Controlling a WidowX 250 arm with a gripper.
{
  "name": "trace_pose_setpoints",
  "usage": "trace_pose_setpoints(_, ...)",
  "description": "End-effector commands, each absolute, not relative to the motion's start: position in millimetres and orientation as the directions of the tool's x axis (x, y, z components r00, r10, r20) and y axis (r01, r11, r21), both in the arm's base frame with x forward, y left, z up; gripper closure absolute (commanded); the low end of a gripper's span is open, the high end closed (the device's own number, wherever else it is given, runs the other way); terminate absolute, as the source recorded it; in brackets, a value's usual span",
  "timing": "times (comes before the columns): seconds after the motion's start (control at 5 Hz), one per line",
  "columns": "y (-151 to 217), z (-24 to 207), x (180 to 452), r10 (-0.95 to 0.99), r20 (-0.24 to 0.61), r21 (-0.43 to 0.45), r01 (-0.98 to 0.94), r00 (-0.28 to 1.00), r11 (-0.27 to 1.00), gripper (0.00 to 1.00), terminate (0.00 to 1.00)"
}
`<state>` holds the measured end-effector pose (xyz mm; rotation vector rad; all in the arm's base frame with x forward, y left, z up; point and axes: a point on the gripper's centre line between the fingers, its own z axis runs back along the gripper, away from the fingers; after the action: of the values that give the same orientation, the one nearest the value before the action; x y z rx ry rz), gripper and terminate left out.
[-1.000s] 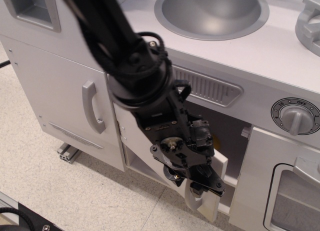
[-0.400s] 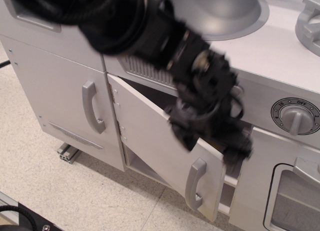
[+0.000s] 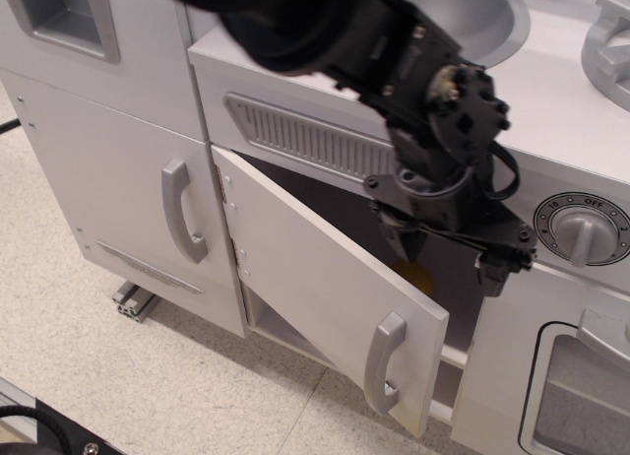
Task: Open cabinet
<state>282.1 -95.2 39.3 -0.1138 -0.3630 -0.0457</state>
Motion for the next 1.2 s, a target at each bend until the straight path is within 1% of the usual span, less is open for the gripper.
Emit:
trace_pose_setpoints(0.0, -87, 16, 297, -0.059, 0.388, -0.04, 0.081, 0.92, 0.996, 0.0, 0.0)
trace_pose_setpoints(0.2, -74, 3, 291, -0.093, 0.418, -0.003, 0.104, 0.903, 0.995, 0.0, 0.0)
trace_pose_setpoints(0.6, -55, -2, 254, -0.127, 0.356, 0.0, 0.136, 0.926, 0.991, 0.0, 0.0)
trace_pose_setpoints(0.8, -35, -6, 240, -0.119, 0.304, 0.0, 0.125, 0.945, 0.992, 0.0, 0.0)
trace_pose_setpoints(1.0, -17, -11, 237, -0.087, 0.288, 0.016, 0.086, 0.954, 0.996, 0.0, 0.0)
